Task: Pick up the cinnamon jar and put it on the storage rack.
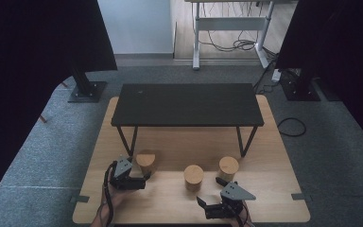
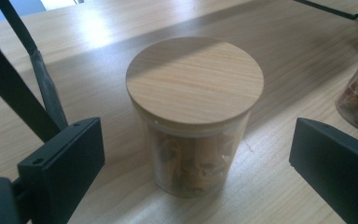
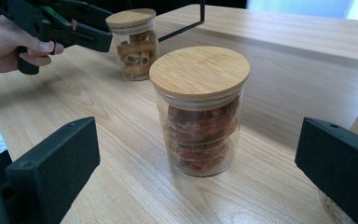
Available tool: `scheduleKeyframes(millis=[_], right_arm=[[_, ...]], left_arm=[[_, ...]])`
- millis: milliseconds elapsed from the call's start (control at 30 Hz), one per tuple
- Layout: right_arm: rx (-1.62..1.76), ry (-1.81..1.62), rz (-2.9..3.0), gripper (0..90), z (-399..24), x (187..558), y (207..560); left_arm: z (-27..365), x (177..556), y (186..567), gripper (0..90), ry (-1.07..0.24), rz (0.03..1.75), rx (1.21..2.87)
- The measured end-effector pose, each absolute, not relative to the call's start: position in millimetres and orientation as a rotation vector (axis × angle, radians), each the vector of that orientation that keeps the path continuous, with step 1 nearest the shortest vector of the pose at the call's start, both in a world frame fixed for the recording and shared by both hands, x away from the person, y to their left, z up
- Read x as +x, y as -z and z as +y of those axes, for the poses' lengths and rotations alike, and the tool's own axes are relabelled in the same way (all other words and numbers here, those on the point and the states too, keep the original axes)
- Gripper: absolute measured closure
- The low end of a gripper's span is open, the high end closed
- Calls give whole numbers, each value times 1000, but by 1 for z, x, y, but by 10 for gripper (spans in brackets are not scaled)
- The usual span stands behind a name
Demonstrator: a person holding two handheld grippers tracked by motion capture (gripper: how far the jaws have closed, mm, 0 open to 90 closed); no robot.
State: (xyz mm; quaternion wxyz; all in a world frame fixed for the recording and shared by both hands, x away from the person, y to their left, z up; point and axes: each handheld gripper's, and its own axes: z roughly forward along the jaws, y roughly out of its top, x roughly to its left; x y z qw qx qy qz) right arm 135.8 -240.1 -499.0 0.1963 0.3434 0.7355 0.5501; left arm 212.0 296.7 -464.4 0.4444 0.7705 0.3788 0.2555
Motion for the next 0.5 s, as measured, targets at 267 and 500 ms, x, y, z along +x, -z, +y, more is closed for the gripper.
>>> scheduleKeyframes(millis=[267,500], right_arm=[[957,-1534,2071,0,-238,135,499],[955,-1525,2075,0,-238,135,499]], left_arm=[[292,223,468,27,-622,947,1923],[286,229,473,27,-620,963,1941]])
